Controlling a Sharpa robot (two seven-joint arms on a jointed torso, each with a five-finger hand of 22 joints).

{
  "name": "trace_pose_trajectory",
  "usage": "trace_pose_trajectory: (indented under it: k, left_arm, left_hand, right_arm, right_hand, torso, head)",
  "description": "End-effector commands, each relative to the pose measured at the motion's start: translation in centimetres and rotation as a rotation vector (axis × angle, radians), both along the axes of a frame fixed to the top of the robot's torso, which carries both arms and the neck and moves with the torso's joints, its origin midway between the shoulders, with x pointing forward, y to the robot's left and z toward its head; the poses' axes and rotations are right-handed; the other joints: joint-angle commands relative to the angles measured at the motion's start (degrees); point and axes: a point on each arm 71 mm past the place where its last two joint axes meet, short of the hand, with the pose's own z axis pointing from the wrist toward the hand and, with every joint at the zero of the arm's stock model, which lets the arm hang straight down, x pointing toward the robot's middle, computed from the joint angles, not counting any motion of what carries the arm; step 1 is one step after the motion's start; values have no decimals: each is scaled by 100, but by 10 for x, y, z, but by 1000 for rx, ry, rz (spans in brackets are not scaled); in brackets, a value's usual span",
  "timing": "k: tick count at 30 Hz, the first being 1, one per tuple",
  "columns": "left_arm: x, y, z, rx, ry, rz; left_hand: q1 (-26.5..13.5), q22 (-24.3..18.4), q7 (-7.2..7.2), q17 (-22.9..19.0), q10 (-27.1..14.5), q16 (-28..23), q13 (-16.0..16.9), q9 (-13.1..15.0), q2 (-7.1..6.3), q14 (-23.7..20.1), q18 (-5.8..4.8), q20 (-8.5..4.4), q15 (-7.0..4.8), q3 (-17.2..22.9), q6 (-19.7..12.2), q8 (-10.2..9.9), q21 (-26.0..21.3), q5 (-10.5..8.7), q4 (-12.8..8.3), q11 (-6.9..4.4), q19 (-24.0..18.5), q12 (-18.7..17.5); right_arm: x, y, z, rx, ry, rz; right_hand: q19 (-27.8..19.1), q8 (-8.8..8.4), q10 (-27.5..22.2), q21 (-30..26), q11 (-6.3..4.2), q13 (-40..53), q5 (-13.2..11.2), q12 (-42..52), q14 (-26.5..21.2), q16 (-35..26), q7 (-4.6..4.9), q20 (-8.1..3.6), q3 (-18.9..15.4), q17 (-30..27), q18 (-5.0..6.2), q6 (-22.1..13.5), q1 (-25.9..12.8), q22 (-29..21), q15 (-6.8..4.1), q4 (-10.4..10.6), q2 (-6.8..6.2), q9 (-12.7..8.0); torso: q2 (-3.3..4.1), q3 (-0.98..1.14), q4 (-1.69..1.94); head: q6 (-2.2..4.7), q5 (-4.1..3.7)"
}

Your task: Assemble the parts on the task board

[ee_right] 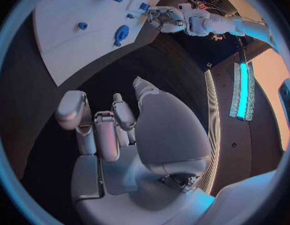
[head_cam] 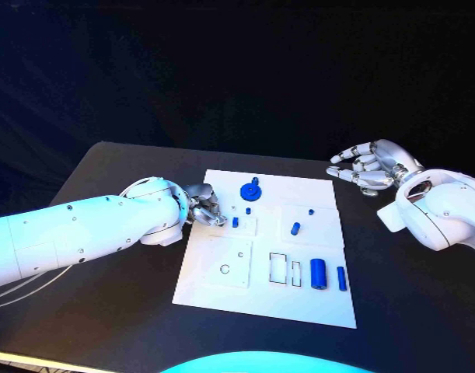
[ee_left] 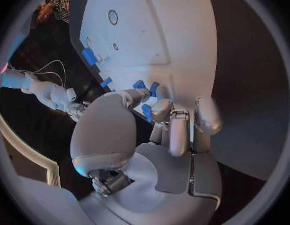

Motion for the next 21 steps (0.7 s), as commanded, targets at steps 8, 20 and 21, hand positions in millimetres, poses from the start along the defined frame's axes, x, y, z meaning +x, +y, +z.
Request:
trace_pose_trajectory:
  k: [8,20,21]
  left_arm:
    - [1,-1,-3,-27,15,12]
    - [6,4,-6,-26,31,54]
    - [6,5,-6,-26,33,57]
  left_hand:
    - [-171,-25,-96,1068,20,19,-4,1,13,490,-46,-45,-62,337,12,-21,-36,-64,-499,-42,35,-37]
    - [-469,-136,-69,981,-98,-21,-81,-78,-24,466,-32,-41,-48,-1274,112,-178,-139,-94,449,-15,13,-134]
    - [-507,-145,-62,977,-108,-23,-90,-84,-30,465,-32,-35,-44,-1402,110,-192,-147,-92,461,-8,10,-143]
  right_arm:
    - [-1,1,0,-2,-8,19]
    - [-1,1,0,-2,-8,18]
    - [-1,1,0,-2,-8,17]
  right_hand:
    - [29,21,20,7,-11,-2,5,15,351,-14,-17,1,11,528,38,-4,1,-2,-6,-11,39,8]
    - [22,21,13,-11,-11,-11,5,9,350,-17,-17,1,12,521,42,-8,1,-13,-7,-11,42,7]
    - [22,21,13,-11,-11,-11,5,9,350,-17,-17,1,12,521,42,-8,1,-13,-7,-11,42,7]
  torso:
    - [-2,-6,3]
    - [-3,-7,5]
    - [-4,-6,5]
  head:
    - [1,-11]
    - [4,-20]
    - [3,-23]
